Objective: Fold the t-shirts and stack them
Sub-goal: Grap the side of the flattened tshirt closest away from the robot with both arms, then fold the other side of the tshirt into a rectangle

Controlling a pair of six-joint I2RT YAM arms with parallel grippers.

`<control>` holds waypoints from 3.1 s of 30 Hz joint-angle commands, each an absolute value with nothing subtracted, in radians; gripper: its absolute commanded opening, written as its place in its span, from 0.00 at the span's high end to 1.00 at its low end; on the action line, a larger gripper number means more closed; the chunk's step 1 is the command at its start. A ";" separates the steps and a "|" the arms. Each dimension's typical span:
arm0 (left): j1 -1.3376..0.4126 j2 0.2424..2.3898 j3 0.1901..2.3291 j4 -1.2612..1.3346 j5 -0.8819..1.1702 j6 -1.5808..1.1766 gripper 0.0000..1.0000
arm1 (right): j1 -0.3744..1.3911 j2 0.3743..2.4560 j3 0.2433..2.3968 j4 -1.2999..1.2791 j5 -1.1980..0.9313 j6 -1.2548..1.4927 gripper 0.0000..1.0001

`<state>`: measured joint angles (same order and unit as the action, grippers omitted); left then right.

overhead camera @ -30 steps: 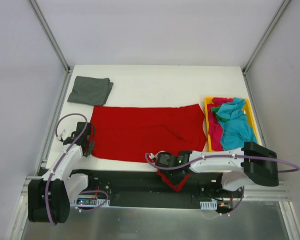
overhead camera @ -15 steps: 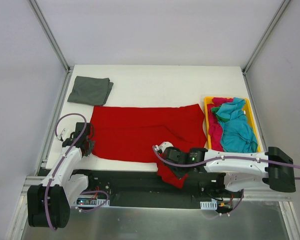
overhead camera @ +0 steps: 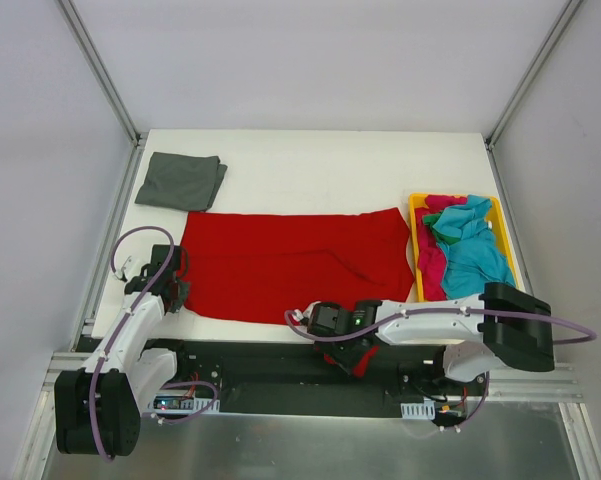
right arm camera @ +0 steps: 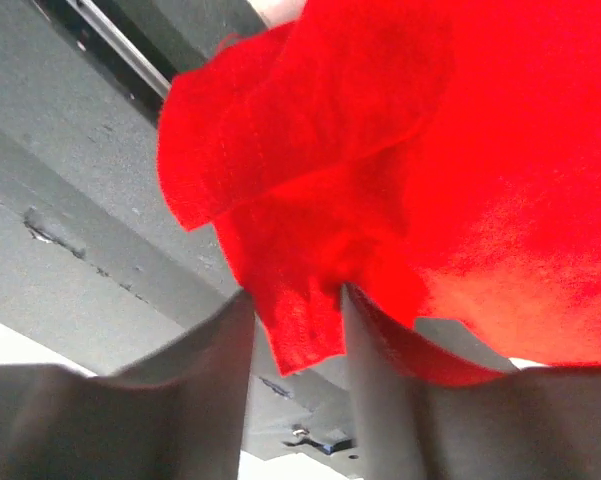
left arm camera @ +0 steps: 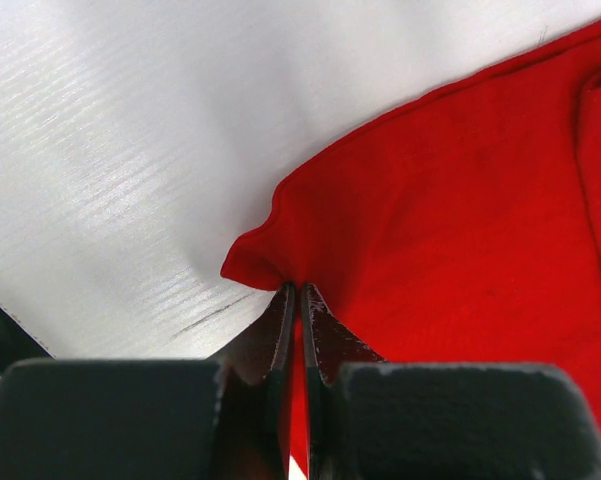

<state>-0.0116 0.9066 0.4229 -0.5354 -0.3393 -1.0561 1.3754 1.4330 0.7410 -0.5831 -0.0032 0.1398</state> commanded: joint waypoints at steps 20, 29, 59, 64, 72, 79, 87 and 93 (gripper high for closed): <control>-0.008 0.876 0.509 -0.568 -0.314 -1.022 1.00 | 1.189 1.241 0.902 -0.799 0.319 0.137 0.99; -0.008 0.960 0.589 -0.568 -0.318 -1.028 1.00 | 0.970 1.275 1.043 -0.687 0.413 0.014 0.99; -0.008 1.388 0.868 -0.571 -0.426 -0.999 1.00 | 0.595 1.703 1.345 -0.630 0.259 -0.183 0.99; 0.014 1.393 0.864 -0.580 -0.436 -1.008 1.00 | 0.577 1.703 1.347 -0.644 0.290 -0.173 0.99; 0.014 1.322 0.834 -0.591 -0.469 -1.023 1.00 | 0.575 1.626 1.284 -0.649 0.265 -0.178 0.99; 0.014 1.324 0.862 -0.594 -0.474 -1.005 1.00 | 0.574 1.629 1.295 -0.640 0.281 -0.173 0.99; 0.014 1.419 0.903 -0.601 -0.485 -1.005 0.99 | 0.569 1.730 1.367 -0.640 0.296 -0.173 0.95; 0.018 1.482 0.985 -0.647 -0.476 -0.959 0.56 | 0.538 1.864 1.501 -0.667 0.327 -0.176 0.67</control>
<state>0.0059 1.4639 0.9131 -0.5911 -0.4351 -0.9920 0.5636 1.7954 1.3914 -0.6392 0.2829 -0.1696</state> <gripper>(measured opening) 0.302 0.127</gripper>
